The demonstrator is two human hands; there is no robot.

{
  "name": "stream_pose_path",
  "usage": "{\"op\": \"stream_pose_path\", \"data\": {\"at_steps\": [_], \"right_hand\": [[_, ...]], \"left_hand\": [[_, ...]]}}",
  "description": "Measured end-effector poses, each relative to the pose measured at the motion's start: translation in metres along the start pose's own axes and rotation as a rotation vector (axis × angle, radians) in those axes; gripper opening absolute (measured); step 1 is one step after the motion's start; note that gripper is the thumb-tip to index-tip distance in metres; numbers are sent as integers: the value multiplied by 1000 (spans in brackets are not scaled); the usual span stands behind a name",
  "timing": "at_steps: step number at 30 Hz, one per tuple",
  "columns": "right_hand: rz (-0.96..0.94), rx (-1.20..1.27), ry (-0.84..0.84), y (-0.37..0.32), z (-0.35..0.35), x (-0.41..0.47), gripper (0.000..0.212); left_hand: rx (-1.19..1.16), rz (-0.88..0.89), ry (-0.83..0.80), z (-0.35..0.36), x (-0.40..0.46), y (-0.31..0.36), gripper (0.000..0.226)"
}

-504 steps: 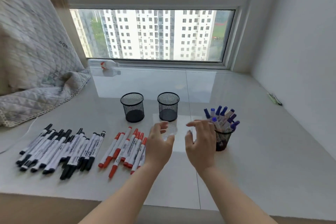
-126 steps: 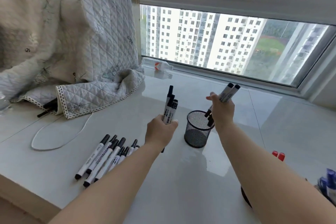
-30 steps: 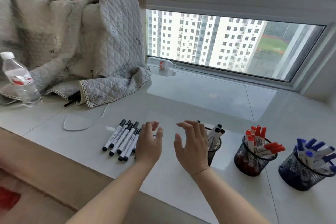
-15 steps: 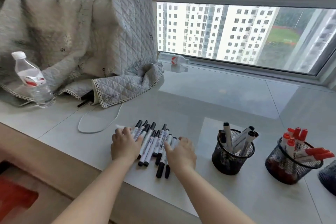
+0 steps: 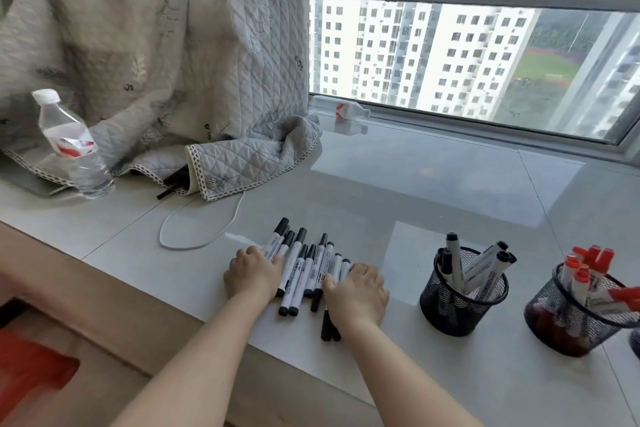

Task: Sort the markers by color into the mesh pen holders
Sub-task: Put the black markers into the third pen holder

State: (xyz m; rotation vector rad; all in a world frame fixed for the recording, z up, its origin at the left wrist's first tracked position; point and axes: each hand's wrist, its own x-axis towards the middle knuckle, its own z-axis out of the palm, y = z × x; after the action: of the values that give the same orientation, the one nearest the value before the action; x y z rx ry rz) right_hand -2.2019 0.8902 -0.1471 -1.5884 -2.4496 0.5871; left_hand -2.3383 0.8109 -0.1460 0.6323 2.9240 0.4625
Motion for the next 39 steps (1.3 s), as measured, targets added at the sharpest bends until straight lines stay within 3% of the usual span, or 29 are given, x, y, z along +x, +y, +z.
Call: {"op": "stream_pose_path", "data": {"at_steps": [5,10,14,19,22,25,28,30,34,39], "right_hand": [[22,-5,-81,0,-8,4,46],[76,37,-145,0,-17,9,34],[7,28,-157,7,-24,8,26],[1,139,-138,18,-41,6,11],[-6,358,-178,26,-49,1,9],[-139,396,-179,30,-54,-10,9],[-240,433,-96,33,-65,-22,20],[-271,494,21,35,-83,-27,30],[-311,704,298,45,-133,-29,49],[-138,1097,497,83,-181,-9,49]], "left_hand": [[-43,16,-44,-8,6,-6,45],[-22,22,-50,-9,3,-4,40],[-49,12,-26,-9,1,-4,38],[-255,-66,-30,-19,-1,-7,26],[-469,-118,-5,-28,-3,-10,30],[-667,-35,24,-36,-15,5,18],[-755,148,19,-44,-32,38,7],[-838,227,-10,-50,-45,63,12],[-1131,198,-168,-59,-72,107,31],[-1356,184,-301,-57,-107,151,37]]}}
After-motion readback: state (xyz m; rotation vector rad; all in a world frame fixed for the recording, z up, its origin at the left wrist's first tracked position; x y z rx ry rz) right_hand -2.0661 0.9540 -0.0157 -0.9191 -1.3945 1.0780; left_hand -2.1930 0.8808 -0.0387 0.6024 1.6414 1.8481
